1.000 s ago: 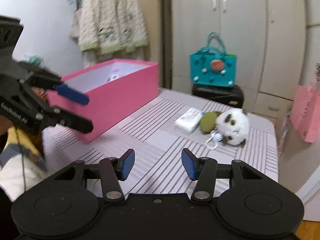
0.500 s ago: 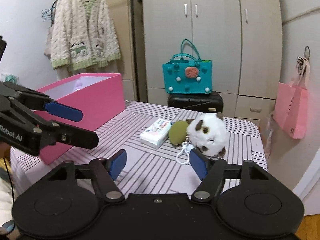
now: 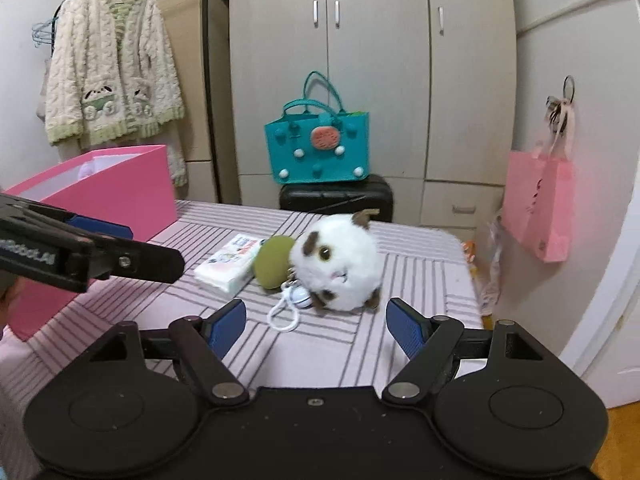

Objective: Organize soft objects
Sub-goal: 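Grasp the white tissue pack with the left tool while the right tool grasps the green sponge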

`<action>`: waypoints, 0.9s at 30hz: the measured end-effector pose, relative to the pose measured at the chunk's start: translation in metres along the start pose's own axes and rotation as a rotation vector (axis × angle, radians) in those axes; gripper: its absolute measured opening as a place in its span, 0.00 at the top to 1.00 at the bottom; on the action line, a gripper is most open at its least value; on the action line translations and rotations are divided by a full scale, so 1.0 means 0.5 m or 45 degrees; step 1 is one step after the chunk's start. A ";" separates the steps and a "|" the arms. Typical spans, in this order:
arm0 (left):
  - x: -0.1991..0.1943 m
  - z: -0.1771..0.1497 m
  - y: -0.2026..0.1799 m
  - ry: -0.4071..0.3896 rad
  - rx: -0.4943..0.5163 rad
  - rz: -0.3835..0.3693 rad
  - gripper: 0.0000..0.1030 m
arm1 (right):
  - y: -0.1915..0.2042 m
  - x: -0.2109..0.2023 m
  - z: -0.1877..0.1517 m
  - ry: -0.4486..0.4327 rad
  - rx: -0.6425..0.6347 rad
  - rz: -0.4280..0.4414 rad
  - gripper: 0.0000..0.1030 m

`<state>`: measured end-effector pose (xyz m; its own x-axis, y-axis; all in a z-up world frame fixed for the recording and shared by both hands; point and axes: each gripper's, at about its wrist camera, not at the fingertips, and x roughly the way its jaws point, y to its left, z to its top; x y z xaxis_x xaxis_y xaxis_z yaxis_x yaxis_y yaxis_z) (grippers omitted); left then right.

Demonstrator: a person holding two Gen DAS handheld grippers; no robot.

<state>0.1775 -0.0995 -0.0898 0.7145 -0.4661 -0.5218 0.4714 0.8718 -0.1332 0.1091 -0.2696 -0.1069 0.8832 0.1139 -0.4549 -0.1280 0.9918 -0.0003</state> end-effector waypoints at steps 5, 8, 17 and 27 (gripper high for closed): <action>0.041 0.003 -0.006 0.007 0.009 0.070 0.15 | 0.017 0.007 0.007 -0.003 -0.125 -0.024 0.22; 0.062 0.000 -0.004 0.025 -0.010 0.087 0.19 | 0.021 0.011 0.009 0.015 -0.140 -0.001 0.23; 0.147 0.006 0.016 0.198 -0.091 0.133 0.28 | 0.053 0.027 0.000 0.034 -0.313 0.024 0.29; 0.168 0.011 0.027 0.167 -0.095 0.232 0.44 | 0.076 0.056 0.006 0.062 -0.465 0.096 0.42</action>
<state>0.2466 -0.1278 -0.1310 0.7087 -0.2803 -0.6474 0.2976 0.9508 -0.0859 0.1301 -0.2283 -0.1170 0.8438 0.1741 -0.5077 -0.3520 0.8935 -0.2787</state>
